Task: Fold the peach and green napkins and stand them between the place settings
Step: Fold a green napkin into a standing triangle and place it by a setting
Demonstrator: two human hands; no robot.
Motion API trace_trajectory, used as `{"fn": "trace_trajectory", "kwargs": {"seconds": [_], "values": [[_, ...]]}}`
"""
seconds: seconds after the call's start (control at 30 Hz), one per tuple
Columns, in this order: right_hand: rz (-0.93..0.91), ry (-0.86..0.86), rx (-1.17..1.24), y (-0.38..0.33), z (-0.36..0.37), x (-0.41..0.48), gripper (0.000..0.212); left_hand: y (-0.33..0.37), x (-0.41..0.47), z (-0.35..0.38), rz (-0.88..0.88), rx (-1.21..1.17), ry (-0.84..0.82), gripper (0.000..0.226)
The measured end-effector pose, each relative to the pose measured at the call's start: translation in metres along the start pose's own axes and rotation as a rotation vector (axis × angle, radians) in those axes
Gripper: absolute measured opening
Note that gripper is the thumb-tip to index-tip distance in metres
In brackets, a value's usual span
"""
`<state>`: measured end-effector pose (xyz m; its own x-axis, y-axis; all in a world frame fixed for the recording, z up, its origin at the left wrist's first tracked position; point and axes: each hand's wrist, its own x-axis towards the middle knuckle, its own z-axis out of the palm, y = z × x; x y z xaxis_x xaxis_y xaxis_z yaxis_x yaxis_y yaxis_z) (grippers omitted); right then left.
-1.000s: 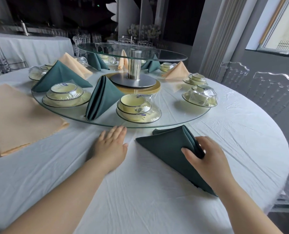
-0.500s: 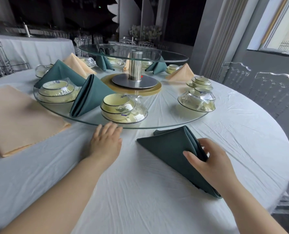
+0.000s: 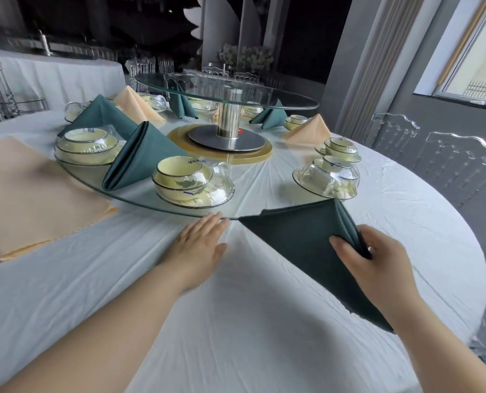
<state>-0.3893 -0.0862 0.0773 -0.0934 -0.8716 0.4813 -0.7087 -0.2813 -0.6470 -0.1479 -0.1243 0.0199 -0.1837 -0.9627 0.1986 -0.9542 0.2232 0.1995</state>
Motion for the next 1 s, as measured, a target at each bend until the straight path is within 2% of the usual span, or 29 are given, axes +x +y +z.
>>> {"fn": "trace_trajectory", "kwargs": {"seconds": [0.07,0.27,0.4,0.47,0.57,0.7,0.83,1.0], "values": [[-0.015,0.038,0.046,-0.006,-0.004,0.009,0.048,-0.002,0.001,0.003,-0.033,0.038,-0.015,0.055],[0.039,0.093,0.012,-0.017,0.023,0.058,0.041,-0.005,0.003,0.003,-0.045,0.035,-0.041,0.057],[0.136,0.087,-0.021,-0.019,0.065,0.091,0.034,-0.011,0.005,0.004,-0.038,0.032,-0.029,0.098],[0.189,0.087,-0.040,-0.020,0.086,0.105,0.027,-0.013,0.007,0.005,-0.041,0.032,-0.026,0.102],[0.224,0.094,-0.078,-0.022,0.110,0.123,0.026,-0.016,0.011,0.005,-0.029,0.024,-0.021,0.100],[0.221,0.140,-0.149,-0.027,0.133,0.144,0.025,-0.017,0.011,0.004,-0.040,-0.016,-0.040,0.075],[0.284,0.134,-0.160,-0.030,0.152,0.157,0.024,-0.019,0.012,0.005,-0.024,-0.016,-0.037,0.075],[0.342,0.015,-0.114,-0.022,0.165,0.150,0.022,-0.018,0.012,0.004,-0.025,-0.003,-0.058,0.073]]}}
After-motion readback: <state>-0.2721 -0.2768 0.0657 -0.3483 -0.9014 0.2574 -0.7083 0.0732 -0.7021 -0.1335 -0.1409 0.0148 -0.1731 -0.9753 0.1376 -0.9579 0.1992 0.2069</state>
